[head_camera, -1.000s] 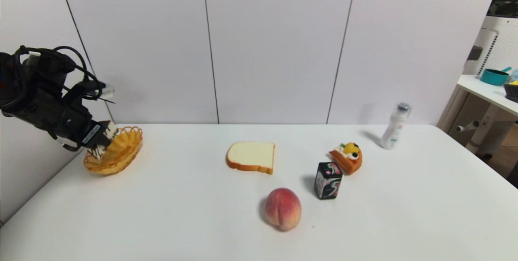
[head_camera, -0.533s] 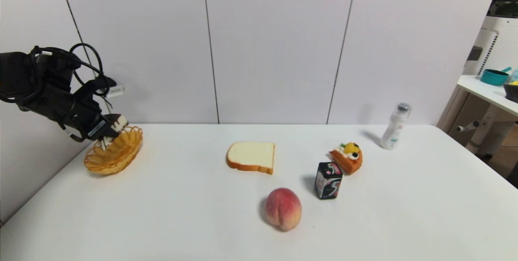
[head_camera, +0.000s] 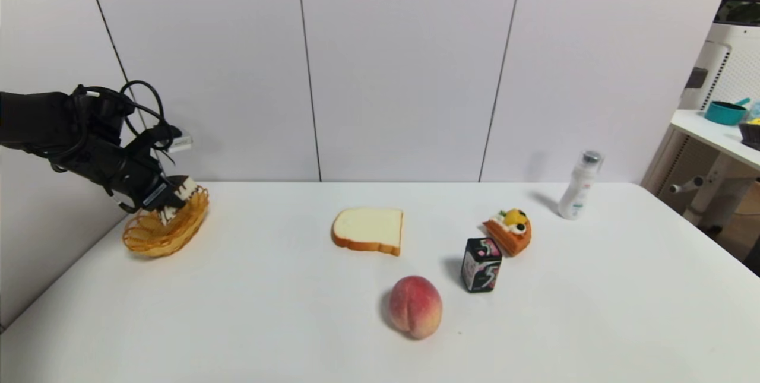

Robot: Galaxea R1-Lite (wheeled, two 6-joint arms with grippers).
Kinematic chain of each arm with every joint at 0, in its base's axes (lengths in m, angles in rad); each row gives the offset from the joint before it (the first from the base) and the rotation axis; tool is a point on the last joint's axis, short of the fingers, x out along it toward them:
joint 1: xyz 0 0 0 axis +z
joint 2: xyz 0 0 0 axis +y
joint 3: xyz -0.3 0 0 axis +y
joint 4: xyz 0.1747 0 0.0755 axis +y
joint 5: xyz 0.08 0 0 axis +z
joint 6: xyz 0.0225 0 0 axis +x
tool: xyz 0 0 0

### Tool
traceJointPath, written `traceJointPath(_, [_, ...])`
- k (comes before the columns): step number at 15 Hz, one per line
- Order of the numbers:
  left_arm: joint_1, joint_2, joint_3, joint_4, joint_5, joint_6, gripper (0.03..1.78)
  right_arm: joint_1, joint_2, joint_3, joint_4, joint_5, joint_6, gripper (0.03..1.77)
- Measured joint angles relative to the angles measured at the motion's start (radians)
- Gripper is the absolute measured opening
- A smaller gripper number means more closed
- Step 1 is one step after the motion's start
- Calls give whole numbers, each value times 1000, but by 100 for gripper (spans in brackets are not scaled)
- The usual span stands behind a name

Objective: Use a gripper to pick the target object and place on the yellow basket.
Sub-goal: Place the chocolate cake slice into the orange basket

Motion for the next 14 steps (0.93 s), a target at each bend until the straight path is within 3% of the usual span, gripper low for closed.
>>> traceJointPath(1, [6, 11, -9, 3, 0, -3, 85, 0, 0, 0, 0, 0, 0, 170])
traceJointPath(7, [24, 65, -31, 3, 4, 0, 133, 0, 0, 0, 0, 0, 0, 170])
traceJointPath(11, [24, 61, -31, 5, 1, -10, 148, 0, 0, 0, 0, 0, 0, 170])
traceJointPath(14, [22, 22, -31, 0, -10, -73, 155, 0, 0, 0, 0, 0, 0, 170])
